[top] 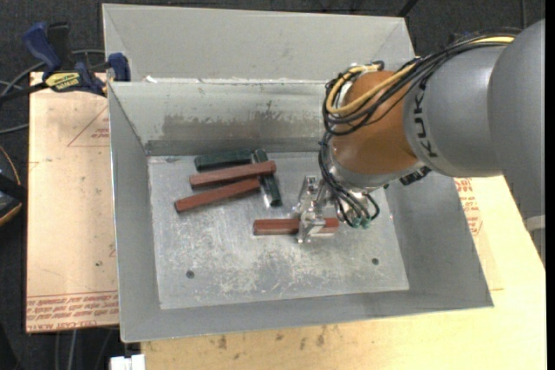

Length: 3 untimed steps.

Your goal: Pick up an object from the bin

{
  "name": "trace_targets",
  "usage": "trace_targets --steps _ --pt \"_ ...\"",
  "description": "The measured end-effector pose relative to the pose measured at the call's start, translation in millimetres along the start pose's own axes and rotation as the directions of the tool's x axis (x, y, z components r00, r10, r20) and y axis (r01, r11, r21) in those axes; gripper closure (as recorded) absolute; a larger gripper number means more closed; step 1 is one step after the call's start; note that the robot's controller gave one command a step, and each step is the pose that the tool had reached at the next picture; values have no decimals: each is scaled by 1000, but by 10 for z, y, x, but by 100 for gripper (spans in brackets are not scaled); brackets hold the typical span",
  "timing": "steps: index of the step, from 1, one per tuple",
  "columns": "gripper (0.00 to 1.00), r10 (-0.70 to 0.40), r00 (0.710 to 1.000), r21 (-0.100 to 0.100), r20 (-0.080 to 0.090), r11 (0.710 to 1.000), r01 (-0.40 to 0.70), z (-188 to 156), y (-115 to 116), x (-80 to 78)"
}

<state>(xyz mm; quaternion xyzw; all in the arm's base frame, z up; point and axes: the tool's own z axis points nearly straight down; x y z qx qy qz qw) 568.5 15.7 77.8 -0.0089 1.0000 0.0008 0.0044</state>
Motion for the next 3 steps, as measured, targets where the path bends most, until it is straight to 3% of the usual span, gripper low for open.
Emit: trace_targets --steps 1,2,3 --pt "100 0 1000 0 0 1000 0 0 0 0" --pt "100 -80 997 -4 5 997 80 -2 -30 -1" --pt "100 -37 999 0 -9 999 37 -1914 -258 -148"
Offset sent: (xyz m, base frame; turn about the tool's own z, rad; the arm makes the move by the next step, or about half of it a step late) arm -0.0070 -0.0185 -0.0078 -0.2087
